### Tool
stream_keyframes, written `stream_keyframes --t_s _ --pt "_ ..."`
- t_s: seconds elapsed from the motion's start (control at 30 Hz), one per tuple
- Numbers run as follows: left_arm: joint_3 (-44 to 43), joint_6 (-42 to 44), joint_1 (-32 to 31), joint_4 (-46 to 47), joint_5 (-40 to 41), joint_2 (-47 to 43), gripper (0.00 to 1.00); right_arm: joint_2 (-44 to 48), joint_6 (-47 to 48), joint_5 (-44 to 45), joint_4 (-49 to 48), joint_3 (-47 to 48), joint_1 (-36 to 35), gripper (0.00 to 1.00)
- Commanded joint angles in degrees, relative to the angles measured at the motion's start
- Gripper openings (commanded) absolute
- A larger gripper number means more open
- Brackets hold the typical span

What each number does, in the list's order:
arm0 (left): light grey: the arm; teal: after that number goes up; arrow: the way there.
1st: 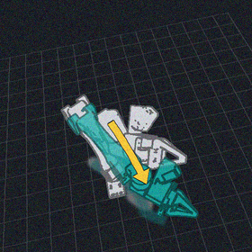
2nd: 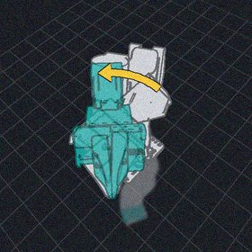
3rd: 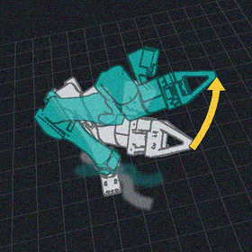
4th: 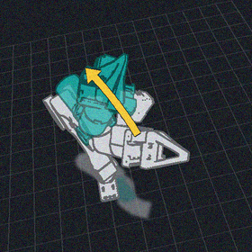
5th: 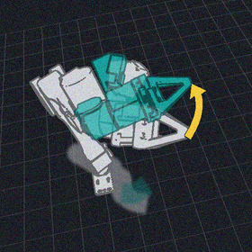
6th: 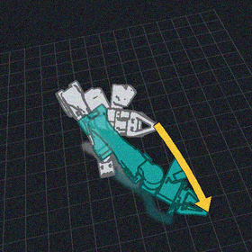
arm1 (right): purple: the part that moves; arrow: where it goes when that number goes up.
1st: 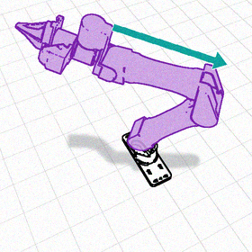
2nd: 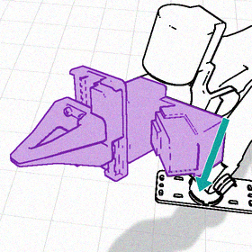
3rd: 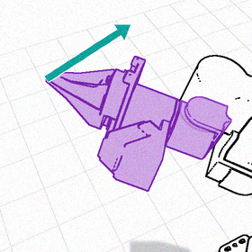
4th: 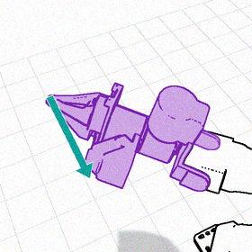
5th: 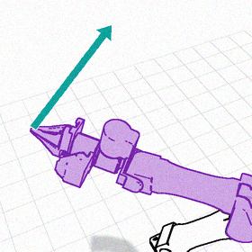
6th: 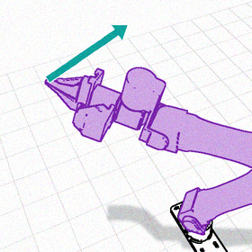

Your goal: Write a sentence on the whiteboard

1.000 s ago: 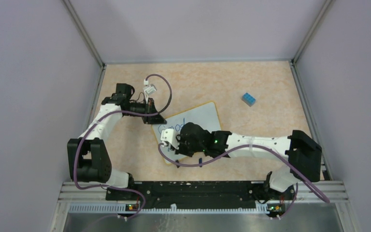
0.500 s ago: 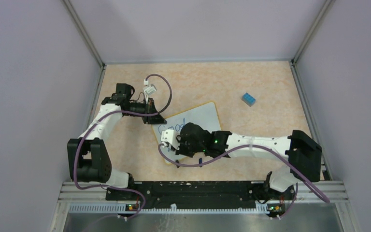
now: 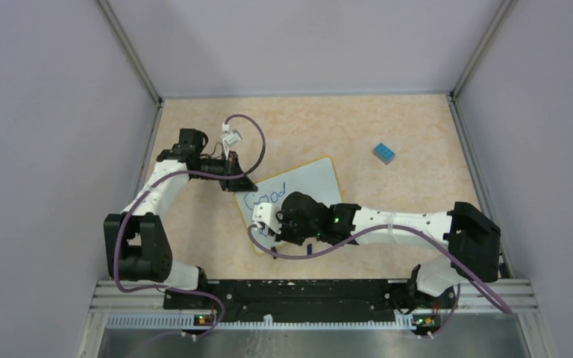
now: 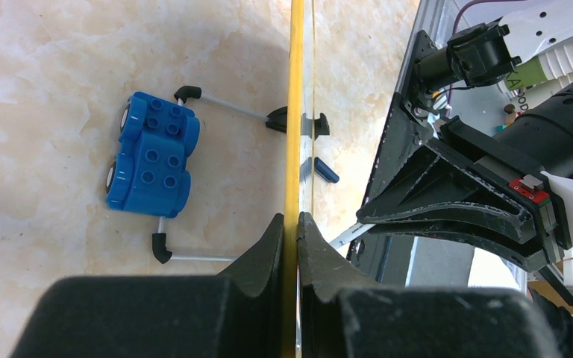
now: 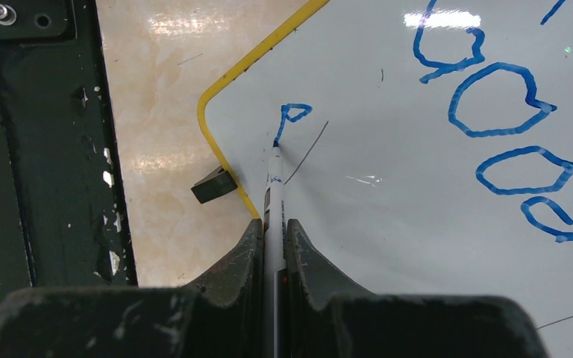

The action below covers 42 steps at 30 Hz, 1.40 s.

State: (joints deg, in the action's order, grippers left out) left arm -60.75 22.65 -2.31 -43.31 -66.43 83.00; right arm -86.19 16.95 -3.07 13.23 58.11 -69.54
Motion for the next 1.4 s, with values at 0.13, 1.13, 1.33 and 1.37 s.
stream_keyframes --t_s 0.13,1.13,1.33,1.37 --pt "-0.51 0.82 0.20 0.72 4.03 0.12 0.00 4.15 0.54 1.14 -0.99 0.57 -0.27 0.00" --pt "-0.66 0.98 0.20 0.62 3.81 -0.03 0.00 -0.02 -0.15 1.86 -0.93 2.27 0.18 0.00" --pt "-0.68 0.99 0.19 0.68 3.69 0.22 0.00 0.44 0.32 1.12 -0.40 1.93 0.10 0.00" --pt "-0.68 0.99 0.20 0.68 3.68 0.31 0.00 0.44 0.22 1.30 -0.48 2.04 0.09 0.00"
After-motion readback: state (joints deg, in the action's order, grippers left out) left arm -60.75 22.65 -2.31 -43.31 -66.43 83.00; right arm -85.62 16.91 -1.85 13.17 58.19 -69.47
